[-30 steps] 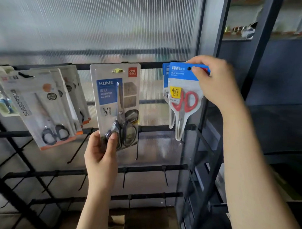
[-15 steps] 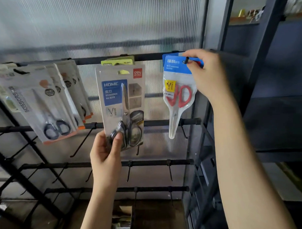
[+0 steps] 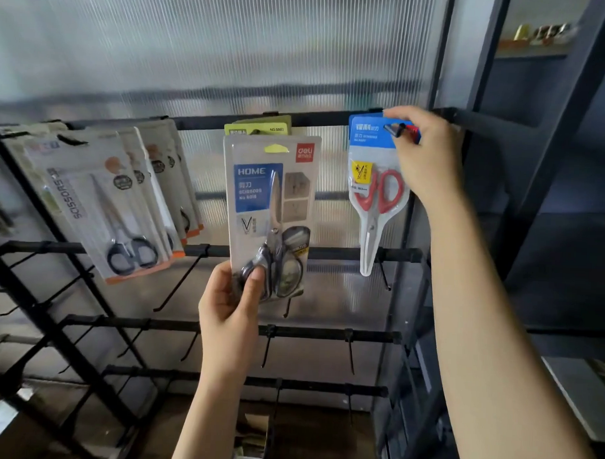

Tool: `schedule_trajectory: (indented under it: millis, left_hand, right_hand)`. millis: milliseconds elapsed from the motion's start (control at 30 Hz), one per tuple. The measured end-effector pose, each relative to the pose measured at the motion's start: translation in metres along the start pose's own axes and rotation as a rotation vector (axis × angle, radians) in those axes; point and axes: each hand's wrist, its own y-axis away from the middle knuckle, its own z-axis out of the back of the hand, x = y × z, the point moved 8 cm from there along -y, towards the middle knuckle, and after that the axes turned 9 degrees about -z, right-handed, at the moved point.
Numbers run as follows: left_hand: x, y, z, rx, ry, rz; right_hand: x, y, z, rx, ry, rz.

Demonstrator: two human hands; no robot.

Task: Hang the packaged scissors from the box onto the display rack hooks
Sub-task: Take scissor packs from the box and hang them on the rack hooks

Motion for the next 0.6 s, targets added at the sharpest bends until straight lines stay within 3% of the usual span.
schedule_trajectory:
  millis: [233,600]
  left_hand:
    - [0.032,0.015,0.006,-0.007,0.038,0.131]
    - [0.073,0.050,0.044,-0.039,0.066,0.364]
  right_hand:
    - [-0.016,0.058,-0.009,-0.294,0.009,0.065]
    - [-0.050,0.151,-0.045,-0.379,0.156,-0.042]
